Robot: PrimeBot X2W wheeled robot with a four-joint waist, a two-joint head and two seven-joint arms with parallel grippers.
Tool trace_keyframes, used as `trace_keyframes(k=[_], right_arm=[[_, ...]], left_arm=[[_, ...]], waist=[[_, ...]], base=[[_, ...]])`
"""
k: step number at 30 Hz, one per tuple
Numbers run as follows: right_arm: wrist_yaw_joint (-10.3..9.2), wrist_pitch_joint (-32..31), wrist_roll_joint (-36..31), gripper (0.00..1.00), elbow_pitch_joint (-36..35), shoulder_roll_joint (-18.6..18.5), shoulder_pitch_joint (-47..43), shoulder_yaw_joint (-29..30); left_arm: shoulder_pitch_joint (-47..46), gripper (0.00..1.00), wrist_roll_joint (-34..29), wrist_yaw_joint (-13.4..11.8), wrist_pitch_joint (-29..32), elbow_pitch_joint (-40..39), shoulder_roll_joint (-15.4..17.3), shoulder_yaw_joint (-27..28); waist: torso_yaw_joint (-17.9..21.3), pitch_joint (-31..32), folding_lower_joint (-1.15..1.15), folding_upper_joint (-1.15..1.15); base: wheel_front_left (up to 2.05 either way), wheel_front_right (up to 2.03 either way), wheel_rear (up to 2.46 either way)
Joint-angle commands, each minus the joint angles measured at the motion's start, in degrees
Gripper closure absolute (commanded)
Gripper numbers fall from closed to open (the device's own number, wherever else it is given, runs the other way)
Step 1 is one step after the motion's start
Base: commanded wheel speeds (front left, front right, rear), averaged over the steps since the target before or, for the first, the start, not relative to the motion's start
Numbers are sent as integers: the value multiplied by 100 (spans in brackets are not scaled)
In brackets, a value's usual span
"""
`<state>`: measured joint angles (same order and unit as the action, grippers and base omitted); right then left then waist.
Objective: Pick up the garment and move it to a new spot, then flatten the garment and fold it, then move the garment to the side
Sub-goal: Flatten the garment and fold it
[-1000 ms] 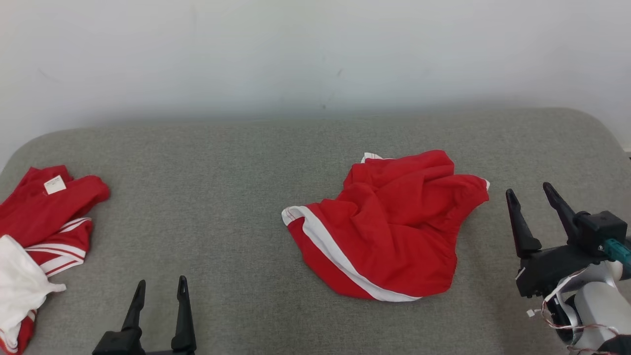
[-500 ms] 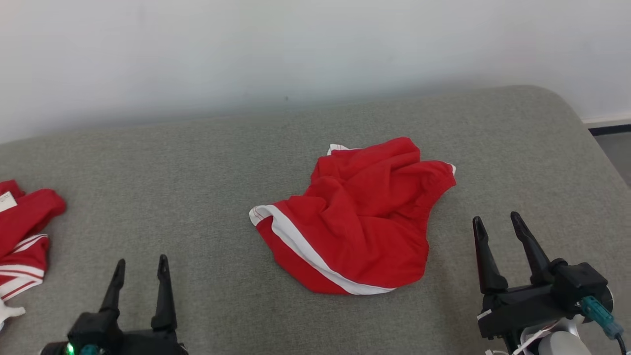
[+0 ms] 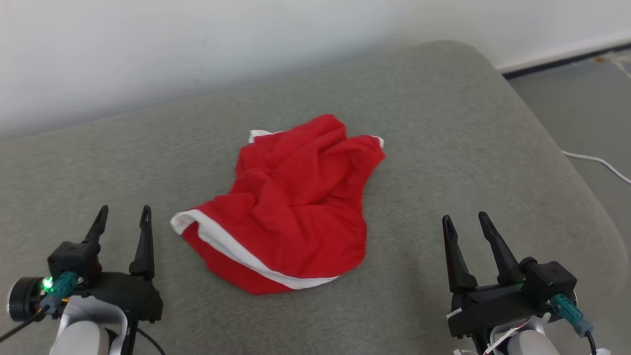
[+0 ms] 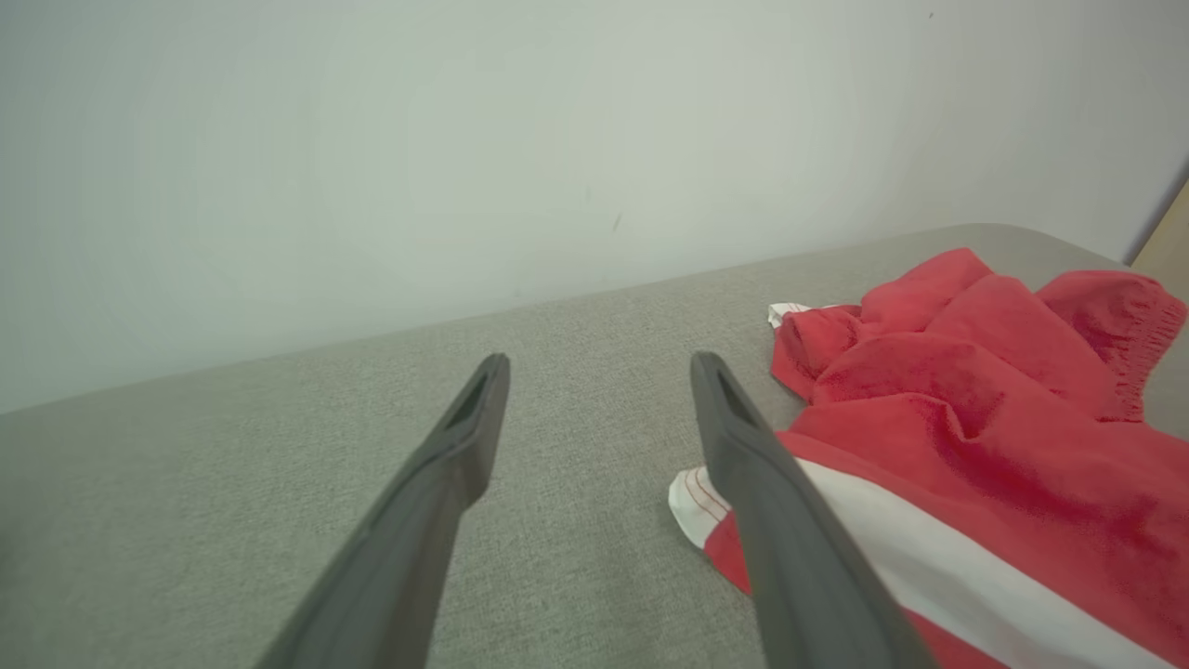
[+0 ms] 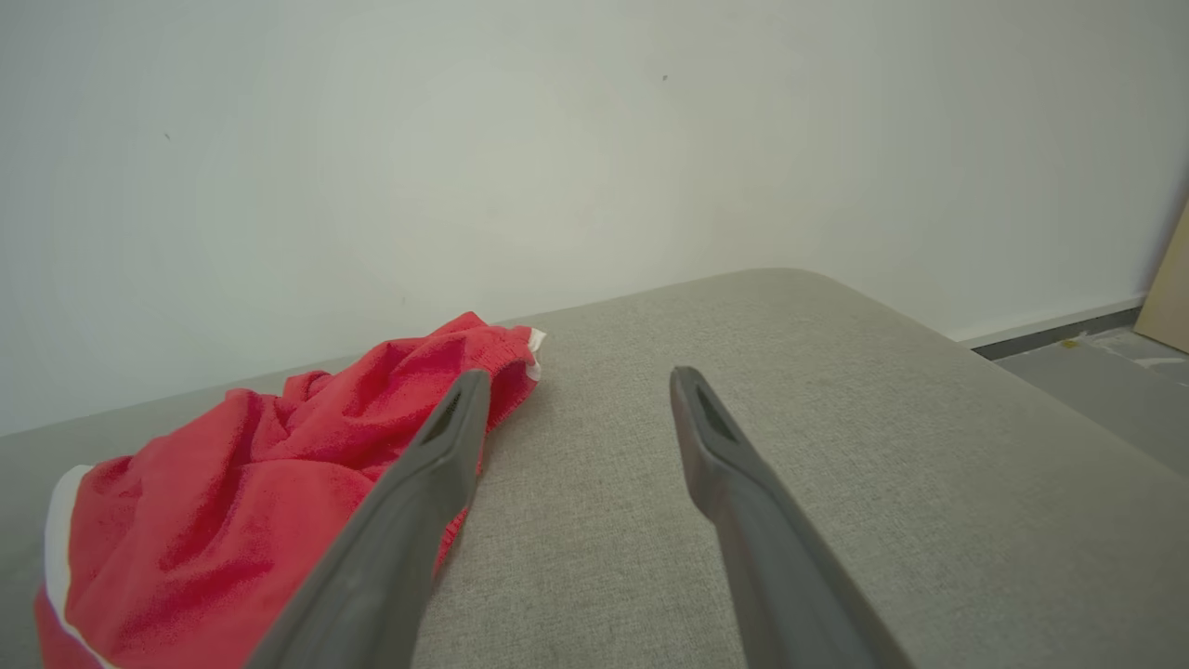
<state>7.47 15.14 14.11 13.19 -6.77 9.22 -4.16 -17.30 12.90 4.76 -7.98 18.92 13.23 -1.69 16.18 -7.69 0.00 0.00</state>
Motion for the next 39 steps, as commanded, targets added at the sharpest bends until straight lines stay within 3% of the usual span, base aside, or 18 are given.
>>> trace_keyframes(k=[1,9,17,18,20,28,39], right_arm=[[6,2,25,0,3,45,12,28],[6,1,48,0,21,80,113,70],[6,1,20,0,32,75,108,115],[6,1,15,0,33,72,118,114],[6,1,1,0,33,55,123,103],[6,2,-28,0,-10,-60,-140,302],[6,1,-32,0,-23,-127,-385,365]], left_arm=[[-135,0,-14,18,34,140,56,-37],[-453,0,103,117,26,1114,135,-166],[-747,0,160,181,-79,1939,155,-345],[-796,30,168,194,-109,2033,151,-376],[-892,100,112,181,-198,2189,128,-426],[-1004,100,-21,165,-614,2171,-40,-639],[43,100,-248,82,-652,759,-22,-985]], waist=[[489,-361,0,0],[801,-503,0,0],[804,-496,0,0],[797,-490,0,0],[776,-468,0,0],[258,-220,0,0],[-830,66,0,0]], base=[[0,0,0],[0,0,0],[0,0,0],[0,0,0],[0,0,0],[0,0,0],[0,0,0]])
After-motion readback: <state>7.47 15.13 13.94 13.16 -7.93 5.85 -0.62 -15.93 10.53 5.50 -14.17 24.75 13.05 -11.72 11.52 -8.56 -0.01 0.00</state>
